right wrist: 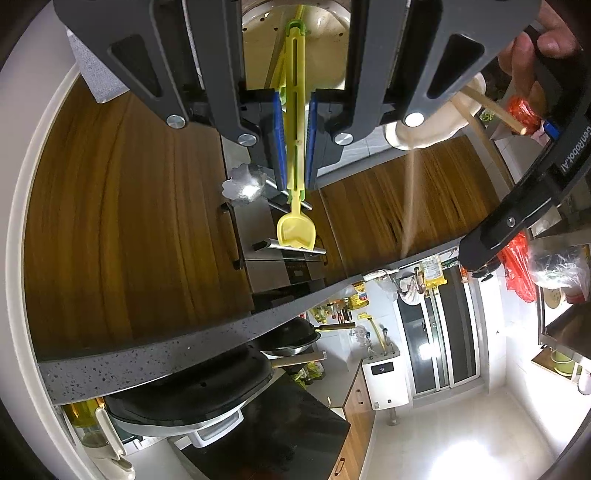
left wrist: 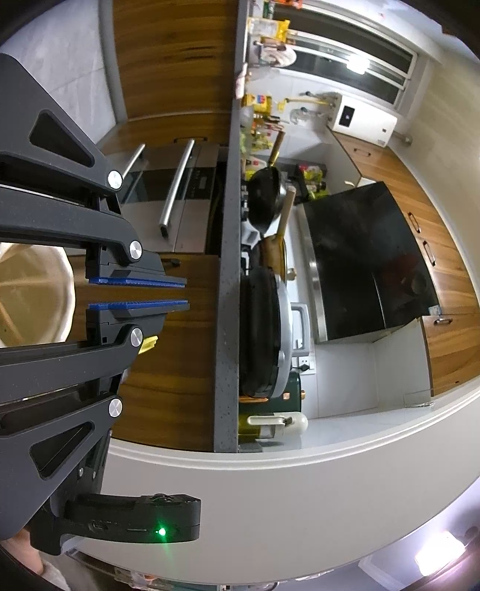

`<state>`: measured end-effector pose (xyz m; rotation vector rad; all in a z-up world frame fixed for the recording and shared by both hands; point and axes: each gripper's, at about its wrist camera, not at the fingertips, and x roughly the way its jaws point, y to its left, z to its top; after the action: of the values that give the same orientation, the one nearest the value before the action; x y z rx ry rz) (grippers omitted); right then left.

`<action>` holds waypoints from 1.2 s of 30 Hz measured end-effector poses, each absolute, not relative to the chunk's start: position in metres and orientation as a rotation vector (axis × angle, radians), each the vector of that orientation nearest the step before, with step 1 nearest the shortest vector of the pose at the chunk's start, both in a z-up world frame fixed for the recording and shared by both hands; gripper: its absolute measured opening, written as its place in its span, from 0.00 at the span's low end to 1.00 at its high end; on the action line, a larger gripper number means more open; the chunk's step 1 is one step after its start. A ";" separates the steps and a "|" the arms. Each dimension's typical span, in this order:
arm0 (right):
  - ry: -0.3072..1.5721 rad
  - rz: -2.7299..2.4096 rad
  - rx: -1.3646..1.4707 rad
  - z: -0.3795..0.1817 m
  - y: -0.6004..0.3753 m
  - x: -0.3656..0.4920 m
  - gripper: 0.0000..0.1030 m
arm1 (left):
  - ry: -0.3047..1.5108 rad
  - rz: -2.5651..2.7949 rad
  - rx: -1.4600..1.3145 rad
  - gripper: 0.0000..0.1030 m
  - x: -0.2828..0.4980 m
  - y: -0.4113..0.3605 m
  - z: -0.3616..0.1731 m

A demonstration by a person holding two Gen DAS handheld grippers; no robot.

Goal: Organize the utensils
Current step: 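Open the left tool releasing the chopstick while the right tool releases the yellow spoon, then withdraw both tools from the holder back over the remaining utensils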

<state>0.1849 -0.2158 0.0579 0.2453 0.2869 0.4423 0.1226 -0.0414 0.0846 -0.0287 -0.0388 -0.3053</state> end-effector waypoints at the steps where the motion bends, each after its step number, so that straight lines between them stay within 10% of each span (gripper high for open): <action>1: 0.285 0.443 0.242 0.058 -0.216 0.185 0.10 | -0.039 -0.306 -0.028 0.07 0.123 -0.041 0.085; 14: 0.280 0.437 0.214 0.057 -0.214 0.175 0.11 | -0.039 -0.313 -0.018 0.08 0.117 -0.040 0.085; 18: 0.283 0.449 0.221 0.060 -0.218 0.168 0.33 | -0.032 -0.305 -0.022 0.11 0.111 -0.036 0.088; 27: 0.265 0.414 0.228 0.073 -0.237 0.110 0.45 | -0.002 -0.273 -0.046 0.13 0.070 -0.014 0.092; 36: 0.336 0.396 0.258 0.060 -0.251 0.066 0.75 | 0.065 -0.220 -0.028 0.53 0.017 -0.005 0.071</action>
<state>0.0656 -0.2507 0.0604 0.2582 0.3360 0.3961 0.0174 -0.0049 0.0713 -0.0280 0.0649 -0.2198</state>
